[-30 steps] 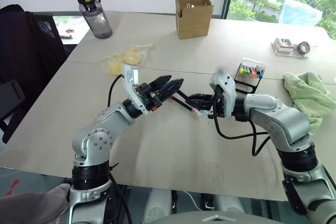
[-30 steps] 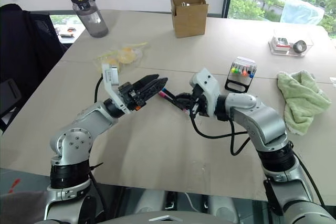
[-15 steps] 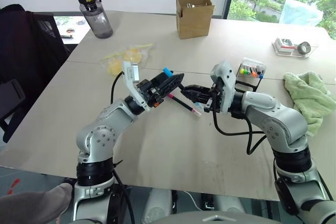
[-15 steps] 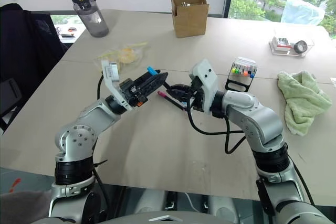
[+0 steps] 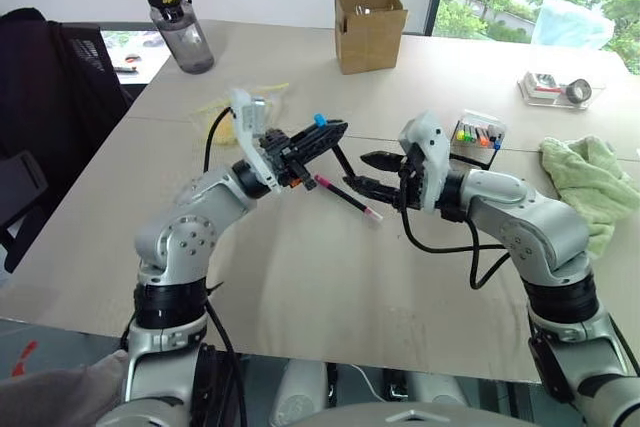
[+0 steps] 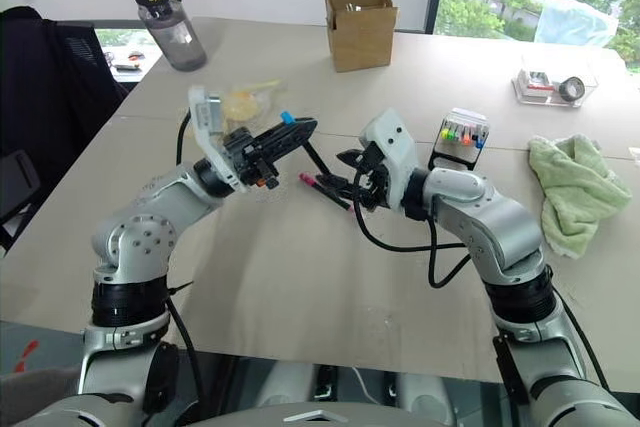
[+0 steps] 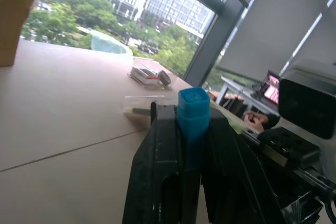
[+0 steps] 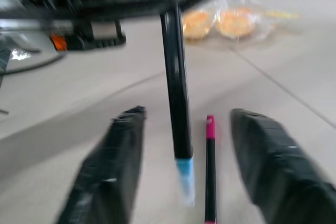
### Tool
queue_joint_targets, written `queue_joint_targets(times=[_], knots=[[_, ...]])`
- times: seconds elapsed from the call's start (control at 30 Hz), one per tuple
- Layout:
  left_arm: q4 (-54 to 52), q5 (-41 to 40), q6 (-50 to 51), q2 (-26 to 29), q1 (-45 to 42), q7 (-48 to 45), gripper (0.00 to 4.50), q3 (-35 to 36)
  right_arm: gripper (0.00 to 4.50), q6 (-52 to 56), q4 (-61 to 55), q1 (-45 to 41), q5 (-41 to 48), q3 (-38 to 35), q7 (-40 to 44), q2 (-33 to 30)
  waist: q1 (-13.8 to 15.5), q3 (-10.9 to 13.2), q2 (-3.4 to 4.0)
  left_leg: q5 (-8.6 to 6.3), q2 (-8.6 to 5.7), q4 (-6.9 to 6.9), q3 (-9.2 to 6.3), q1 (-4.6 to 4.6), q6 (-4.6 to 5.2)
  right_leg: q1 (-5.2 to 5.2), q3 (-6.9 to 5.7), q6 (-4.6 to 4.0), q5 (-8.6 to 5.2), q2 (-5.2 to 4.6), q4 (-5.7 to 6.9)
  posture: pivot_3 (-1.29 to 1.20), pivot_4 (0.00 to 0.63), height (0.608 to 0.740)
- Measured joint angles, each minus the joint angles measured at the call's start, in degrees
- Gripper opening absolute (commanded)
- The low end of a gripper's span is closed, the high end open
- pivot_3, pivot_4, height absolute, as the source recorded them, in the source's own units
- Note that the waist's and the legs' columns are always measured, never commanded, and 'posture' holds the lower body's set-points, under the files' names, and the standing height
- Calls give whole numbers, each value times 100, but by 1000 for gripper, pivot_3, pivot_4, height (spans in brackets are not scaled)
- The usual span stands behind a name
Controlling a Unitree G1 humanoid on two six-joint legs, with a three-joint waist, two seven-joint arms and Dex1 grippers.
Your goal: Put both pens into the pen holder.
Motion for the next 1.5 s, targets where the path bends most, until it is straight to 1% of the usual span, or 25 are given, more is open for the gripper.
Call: queue_joint_targets(times=[0.07,0.17,0.3,0.33,0.37,0.4,0.43,0.47,0.5,0.53,0.57,0.67,0.73,0.77,0.8,0.87,0.9,0.97,1.0,1.07,1.1,1.17,1.3,1.37,1.5], knots=[[177,493,-427,239,-187,-559,0,-339,3419,399,-1,-83,104,1,-74,-13,-3,2,4,0,-1,-2,4,0,0,-1,2,0,0,0,-2,0,150,739],[430,853,-761,289,-384,-1211,0,-722,3419,909,3,-389,200,10,-186,-8,-6,4,4,0,0,-3,4,-3,0,-5,2,-1,0,0,-2,0,150,739],[557,1256,-1069,329,-650,-1755,0,-1108,3419,1354,216,-887,226,2,-461,273,-59,4,4,0,1,-7,3,-4,0,-8,3,-1,0,1,-2,0,150,739],[572,1318,-1121,329,-669,-1837,0,-1155,2898,1404,263,-939,224,-5,-531,345,-73,4,4,0,1,-8,4,-4,0,-8,3,0,-1,1,-2,0,150,739],[634,1380,-1148,331,-685,-1895,0,-1159,2650,1440,332,-960,224,-41,-584,408,-87,4,4,0,1,-8,3,-5,1,-8,3,0,-1,0,-3,0,150,739],[672,1409,-1161,322,-685,-1936,0,-1169,2185,1462,364,-962,226,-60,-618,430,-95,5,4,0,1,-8,4,-9,1,-10,3,0,-1,0,-4,0,150,739],[693,1438,-1172,319,-685,-1970,0,-1175,1830,1467,369,-962,228,-63,-624,430,-98,5,4,-1,1,-8,3,-13,1,-14,3,0,-1,0,-5,0,150,739],[711,1500,-1213,318,-688,-1998,0,-1188,1242,1484,368,-962,265,-59,-612,427,-100,5,4,0,1,-8,3,-16,1,-16,3,0,-1,-1,-5,0,150,739],[726,1523,-1228,318,-697,-2013,0,-1193,830,1499,360,-962,302,-51,-602,428,-101,5,4,-1,1,-8,4,-16,1,-16,3,0,-1,-1,-5,0,150,739],[760,1541,-1216,316,-715,-2013,0,-1202,294,1509,281,-962,316,16,-598,424,-101,5,4,-1,1,-8,3,-15,1,-17,3,1,-1,-1,-5,0,150,739],[798,1536,-1208,315,-726,-2029,0,-1203,144,1516,243,-962,300,40,-621,417,-101,5,4,-1,1,-8,2,-15,1,-17,3,1,-1,-1,-4,0,150,739],[810,1535,-1208,310,-728,-2084,0,-1209,122,1596,168,-961,304,50,-634,387,-104,5,4,-1,1,-9,2,-15,1,-17,3,1,-1,-1,-4,0,150,739],[814,1539,-1207,311,-728,-2099,1000,-1209,122,1616,162,-961,324,51,-623,379,-103,5,4,-1,1,-9,2,-15,1,-17,3,1,-1,-1,-4,0,150,739],[814,1550,-1211,321,-729,-2108,1263,-1203,119,1633,167,-952,351,49,-615,367,-104,5,4,-1,1,-9,1,-15,1,-17,3,1,-1,-1,-4,0,150,739],[815,1550,-1189,346,-729,-2117,1812,-1193,117,1635,172,-938,361,39,-621,356,-104,5,5,-1,1,-9,1,-15,1,-17,3,1,-1,-1,-4,0,150,739],[816,1586,-1162,346,-729,-2069,2672,-1156,116,1589,182,-928,333,20,-635,322,-103,5,4,-1,1,-9,1,-15,1,-17,3,1,-1,-1,-4,0,150,739],[816,1611,-1157,337,-729,-2024,3211,-1153,116,1534,181,-914,302,28,-631,280,-100,5,4,-1,1,-9,2,-16,2,-17,3,1,-1,-1,-4,0,150,739],[814,1642,-1095,326,-724,-1930,4102,-1153,116,1222,123,-779,194,94,-580,57,-93,6,4,-1,0,-9,1,-17,2,-17,2,1,-1,-2,-6,0,150,739],[812,1643,-1067,324,-718,-1879,4378,-1148,116,1046,67,-670,122,154,-528,-86,-93,6,3,-1,0,-9,1,-17,3,-17,3,2,-1,-2,-7,0,150,739],[766,1607,-937,311,-681,-1742,4378,-1076,116,527,-94,-346,-84,293,-379,-397,-97,8,2,-2,0,-9,1,-19,3,-17,3,4,-3,-2,-9,0,150,739],[708,1528,-782,281,-659,-1621,4378,-992,116,62,-175,-102,-226,350,-243,-573,-99,8,0,-2,0,-9,0,-18,3,-17,3,5,-3,-1,-9,0,150,739],[630,1384,-573,246,-627,-1466,4378,-828,116,-441,-235,163,-419,371,-123,-756,-103,12,0,-1,1,-9,0,-18,2,-18,4,7,-5,-1,-7,0,150,739],[251,929,10,196,-521,-1073,4378,-492,116,-1921,-291,582,-1219,351,-112,-1167,-110,16,-1,-1,1,-9,1,-16,1,-18,5,9,-5,-1,-6,0,150,739],[-9,771,306,196,-427,-836,4378,-397,116,-2798,-296,739,-1829,239,-410,-1213,-107,17,-4,0,1,-9,1,-16,0,-18,5,9,-6,-1,-5,0,150,739],[-337,589,604,215,-422,-608,4378,-358,116,-3788,-289,922,-2602,-71,-1120,-1045,-96,18,-4,2,1,-9,1,-13,-4,-16,6,9,-6,-2,-3,0,150,739]])
